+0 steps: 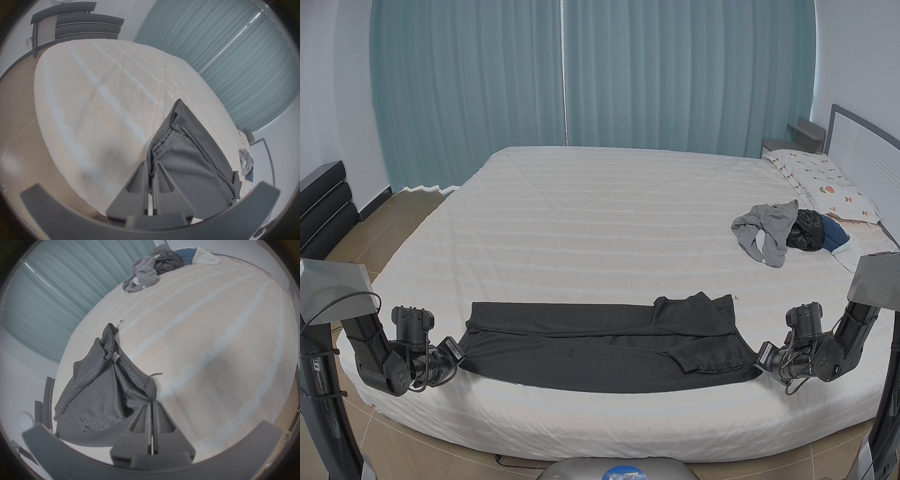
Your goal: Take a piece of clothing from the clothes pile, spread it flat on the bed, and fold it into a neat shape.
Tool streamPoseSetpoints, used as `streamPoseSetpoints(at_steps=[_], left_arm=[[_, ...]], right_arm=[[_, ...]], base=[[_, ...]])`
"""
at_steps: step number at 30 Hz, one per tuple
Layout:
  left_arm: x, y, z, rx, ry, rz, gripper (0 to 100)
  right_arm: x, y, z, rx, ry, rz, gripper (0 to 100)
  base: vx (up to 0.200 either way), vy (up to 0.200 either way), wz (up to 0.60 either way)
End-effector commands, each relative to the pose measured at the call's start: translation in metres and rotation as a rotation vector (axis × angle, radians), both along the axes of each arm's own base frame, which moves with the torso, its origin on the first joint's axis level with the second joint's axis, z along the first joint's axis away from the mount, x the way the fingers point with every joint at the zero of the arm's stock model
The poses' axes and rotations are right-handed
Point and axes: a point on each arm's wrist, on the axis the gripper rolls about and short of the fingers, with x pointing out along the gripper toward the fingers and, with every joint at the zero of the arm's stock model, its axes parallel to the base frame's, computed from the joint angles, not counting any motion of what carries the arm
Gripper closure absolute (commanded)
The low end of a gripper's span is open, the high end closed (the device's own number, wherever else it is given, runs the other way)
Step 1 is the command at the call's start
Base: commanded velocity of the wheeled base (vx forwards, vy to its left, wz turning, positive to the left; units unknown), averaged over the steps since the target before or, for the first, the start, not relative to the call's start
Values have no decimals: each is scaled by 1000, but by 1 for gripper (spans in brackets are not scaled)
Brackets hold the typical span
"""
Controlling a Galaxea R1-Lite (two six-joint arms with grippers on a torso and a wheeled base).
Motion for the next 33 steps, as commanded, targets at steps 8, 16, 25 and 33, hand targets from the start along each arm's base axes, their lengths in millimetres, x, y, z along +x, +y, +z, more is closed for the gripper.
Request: streamPoseSetpoints(at_steps=[8,16,25,33], left_arm=[[-1,0,0,3,4,-2,100],[-2,2,3,6,-8,-4,0],[-1,14,27,-36,-92,8,0],[5,18,27,-83,-104,42,0]], right_arm=[[2,-2,4,14,-22,-7,0],[-2,1,41,65,-132,-9,0],[-6,38,53,304,-120,1,0],[8,64,18,372,-136,8,0]], base=[[0,0,0],[0,0,0],[0,0,0],[0,0,0]])
